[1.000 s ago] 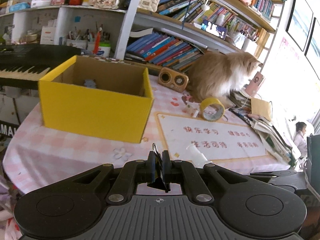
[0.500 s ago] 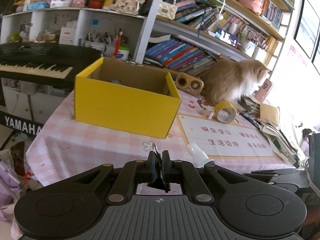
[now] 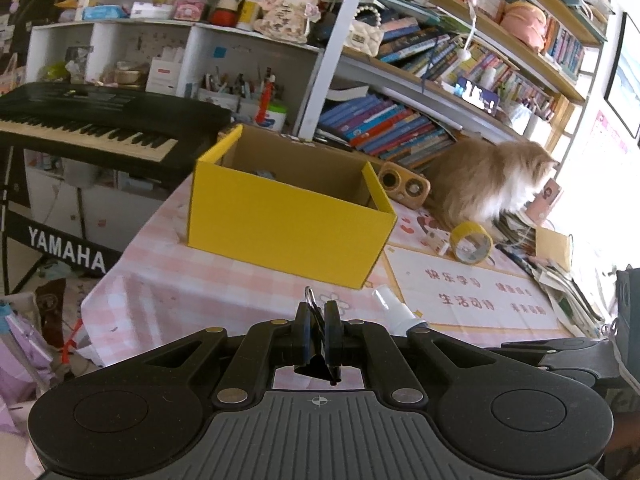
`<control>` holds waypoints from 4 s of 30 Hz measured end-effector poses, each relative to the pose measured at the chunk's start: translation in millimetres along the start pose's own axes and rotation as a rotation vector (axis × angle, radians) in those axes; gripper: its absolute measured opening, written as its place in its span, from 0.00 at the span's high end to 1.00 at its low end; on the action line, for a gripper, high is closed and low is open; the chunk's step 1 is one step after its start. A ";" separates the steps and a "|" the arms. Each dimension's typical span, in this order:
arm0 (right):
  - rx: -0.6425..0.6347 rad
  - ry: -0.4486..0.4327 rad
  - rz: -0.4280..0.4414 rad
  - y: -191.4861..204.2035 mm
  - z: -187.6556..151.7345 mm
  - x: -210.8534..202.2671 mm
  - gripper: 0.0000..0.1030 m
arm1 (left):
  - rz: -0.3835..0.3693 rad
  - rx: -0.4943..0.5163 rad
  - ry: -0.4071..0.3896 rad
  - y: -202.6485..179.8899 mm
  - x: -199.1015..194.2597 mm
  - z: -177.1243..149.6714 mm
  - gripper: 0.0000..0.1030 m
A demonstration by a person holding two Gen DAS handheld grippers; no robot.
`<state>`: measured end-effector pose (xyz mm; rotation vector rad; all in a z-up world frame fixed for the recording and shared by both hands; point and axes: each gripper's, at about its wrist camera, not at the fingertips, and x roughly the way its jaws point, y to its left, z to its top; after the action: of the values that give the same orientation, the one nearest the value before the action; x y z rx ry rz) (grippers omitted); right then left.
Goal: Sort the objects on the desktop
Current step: 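Lift the binder clip and spray bottle and carry both toward the yellow box, then lower both tools into the yellow box and open them to drop the items, then raise both open tools and move back toward the tape roll and small white box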
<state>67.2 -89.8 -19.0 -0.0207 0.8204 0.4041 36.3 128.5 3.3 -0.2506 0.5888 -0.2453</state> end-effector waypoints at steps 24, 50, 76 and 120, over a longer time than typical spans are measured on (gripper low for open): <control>-0.042 -0.109 0.062 -15.8 92.0 32.6 0.71 | 0.035 0.000 -0.107 8.0 54.3 70.2 0.96; -0.145 -0.070 0.085 -94.9 222.4 159.8 0.71 | 0.112 0.052 0.019 -20.2 217.2 125.6 0.95; -0.504 0.041 -0.007 -82.5 228.1 214.3 0.70 | 0.148 0.067 0.132 -24.0 251.6 105.6 0.90; -0.032 -0.264 -0.161 -75.9 110.8 29.1 0.64 | 0.257 -0.001 -0.135 -11.2 62.3 56.0 0.16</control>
<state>190.5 -130.9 25.9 -0.0617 0.5475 0.2614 116.8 108.5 19.6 -0.1881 0.4814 0.0198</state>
